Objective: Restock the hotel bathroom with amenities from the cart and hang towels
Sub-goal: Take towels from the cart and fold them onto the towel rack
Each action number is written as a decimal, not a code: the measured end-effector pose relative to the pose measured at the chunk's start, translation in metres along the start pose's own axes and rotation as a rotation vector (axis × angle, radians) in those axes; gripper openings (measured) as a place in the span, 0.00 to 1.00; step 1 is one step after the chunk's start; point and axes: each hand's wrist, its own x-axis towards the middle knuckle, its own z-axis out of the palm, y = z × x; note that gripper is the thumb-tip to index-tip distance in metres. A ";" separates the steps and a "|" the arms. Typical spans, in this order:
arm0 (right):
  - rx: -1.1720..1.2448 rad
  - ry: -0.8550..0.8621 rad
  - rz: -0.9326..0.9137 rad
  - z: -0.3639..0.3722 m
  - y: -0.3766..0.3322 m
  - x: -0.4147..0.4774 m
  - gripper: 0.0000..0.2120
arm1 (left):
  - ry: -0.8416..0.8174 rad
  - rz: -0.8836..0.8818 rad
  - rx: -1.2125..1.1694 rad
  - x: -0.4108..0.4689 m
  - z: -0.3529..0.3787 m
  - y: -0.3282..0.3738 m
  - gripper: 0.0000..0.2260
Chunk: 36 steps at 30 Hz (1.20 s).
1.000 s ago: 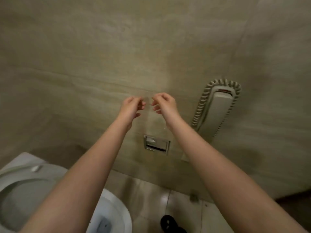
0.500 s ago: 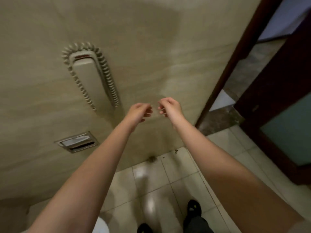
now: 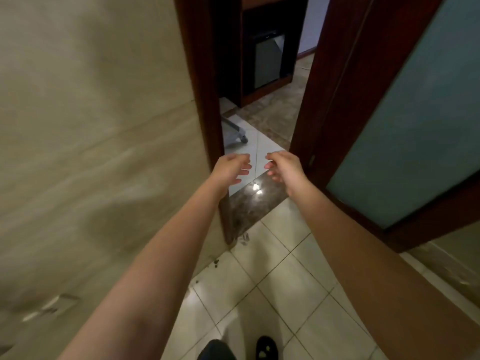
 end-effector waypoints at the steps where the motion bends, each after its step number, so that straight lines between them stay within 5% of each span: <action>1: -0.010 0.005 0.005 -0.012 -0.007 0.017 0.05 | -0.001 0.000 0.006 0.015 0.012 0.010 0.11; 17: -0.200 -0.094 0.107 -0.061 -0.114 0.313 0.05 | 0.039 -0.132 -0.073 0.305 0.092 0.130 0.14; 22: -0.247 -0.174 0.115 -0.035 -0.145 0.406 0.12 | 0.186 -0.219 -0.110 0.379 0.071 0.159 0.06; 25: -0.299 -0.297 0.088 -0.006 -0.166 0.462 0.07 | 0.274 -0.224 -0.135 0.426 0.043 0.168 0.06; 36: -0.644 -0.787 -0.023 0.186 -0.221 0.571 0.10 | 0.809 -0.361 -0.435 0.482 -0.089 0.160 0.08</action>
